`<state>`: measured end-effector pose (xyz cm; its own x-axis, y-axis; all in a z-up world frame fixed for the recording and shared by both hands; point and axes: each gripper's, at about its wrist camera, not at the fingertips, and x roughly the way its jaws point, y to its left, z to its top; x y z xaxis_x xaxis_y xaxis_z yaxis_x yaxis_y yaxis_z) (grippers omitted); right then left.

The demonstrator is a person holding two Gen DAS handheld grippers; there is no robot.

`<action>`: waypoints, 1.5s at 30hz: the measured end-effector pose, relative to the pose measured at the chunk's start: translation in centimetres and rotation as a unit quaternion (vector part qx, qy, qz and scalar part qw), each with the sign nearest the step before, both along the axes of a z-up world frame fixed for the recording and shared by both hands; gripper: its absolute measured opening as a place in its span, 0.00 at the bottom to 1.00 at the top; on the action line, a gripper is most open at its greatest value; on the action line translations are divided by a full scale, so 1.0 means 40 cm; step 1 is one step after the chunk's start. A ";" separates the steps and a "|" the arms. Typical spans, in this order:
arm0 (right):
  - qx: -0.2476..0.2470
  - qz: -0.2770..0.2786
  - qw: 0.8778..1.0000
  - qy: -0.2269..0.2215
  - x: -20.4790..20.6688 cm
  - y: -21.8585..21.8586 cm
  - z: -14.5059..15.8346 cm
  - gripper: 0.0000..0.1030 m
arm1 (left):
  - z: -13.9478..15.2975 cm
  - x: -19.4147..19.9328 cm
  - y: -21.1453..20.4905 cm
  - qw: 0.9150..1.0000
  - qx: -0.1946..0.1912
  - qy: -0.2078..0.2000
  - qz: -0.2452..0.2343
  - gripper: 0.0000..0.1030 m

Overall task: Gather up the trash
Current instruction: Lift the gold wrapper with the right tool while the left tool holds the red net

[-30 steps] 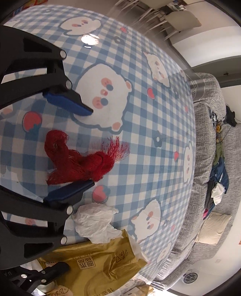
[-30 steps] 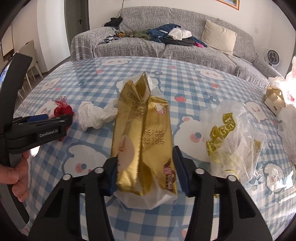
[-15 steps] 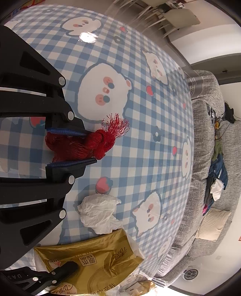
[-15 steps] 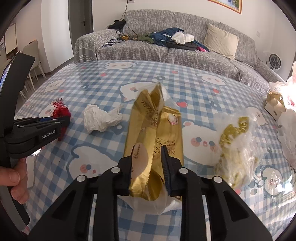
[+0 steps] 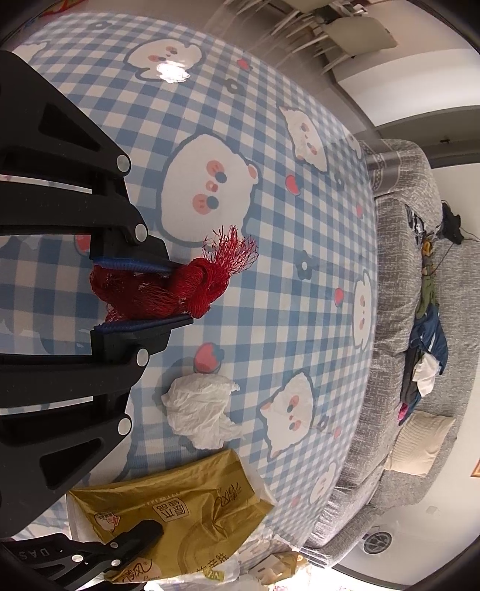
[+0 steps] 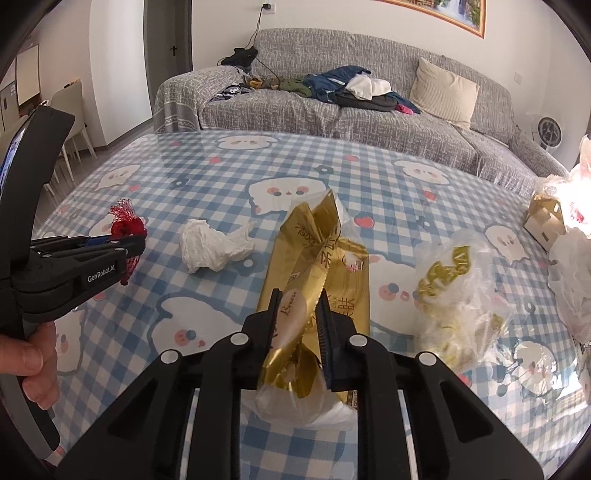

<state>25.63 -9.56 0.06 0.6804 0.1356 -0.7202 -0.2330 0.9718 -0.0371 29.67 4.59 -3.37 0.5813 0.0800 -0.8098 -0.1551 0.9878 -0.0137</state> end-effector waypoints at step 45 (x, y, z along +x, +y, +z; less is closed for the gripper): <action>0.035 0.017 0.997 -0.062 -0.293 -0.022 0.170 0.07 | 0.138 -0.332 -0.049 0.999 -0.017 -0.026 -0.024 0.19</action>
<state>13.90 -10.44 6.86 0.7573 0.2074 -0.6193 -0.2635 0.9646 0.0009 16.39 2.65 2.13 0.6256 0.0254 -0.7797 -0.1067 0.9929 -0.0533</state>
